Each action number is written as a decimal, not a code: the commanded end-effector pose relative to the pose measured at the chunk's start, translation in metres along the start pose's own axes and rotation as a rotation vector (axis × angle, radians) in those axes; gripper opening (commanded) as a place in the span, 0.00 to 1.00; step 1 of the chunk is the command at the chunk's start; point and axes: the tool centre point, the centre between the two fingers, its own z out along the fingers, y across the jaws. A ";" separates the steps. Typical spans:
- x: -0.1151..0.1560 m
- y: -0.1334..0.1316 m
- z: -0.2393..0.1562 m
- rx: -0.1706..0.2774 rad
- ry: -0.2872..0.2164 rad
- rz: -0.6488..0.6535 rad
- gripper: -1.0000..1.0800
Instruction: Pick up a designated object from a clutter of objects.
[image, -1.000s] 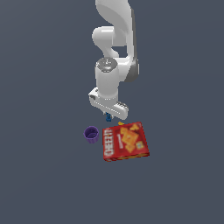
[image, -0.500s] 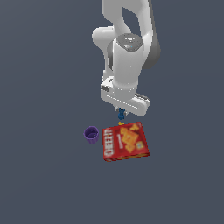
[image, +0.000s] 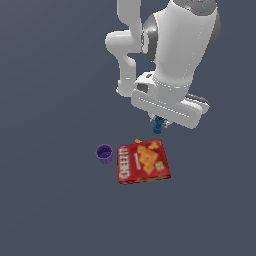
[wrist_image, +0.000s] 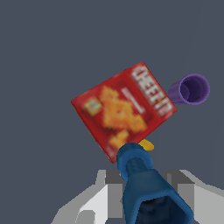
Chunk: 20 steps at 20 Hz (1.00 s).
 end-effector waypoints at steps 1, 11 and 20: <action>0.001 -0.015 -0.017 0.000 -0.001 0.001 0.00; 0.007 -0.067 -0.072 0.001 -0.002 0.001 0.00; 0.011 -0.104 -0.111 0.001 -0.002 0.001 0.00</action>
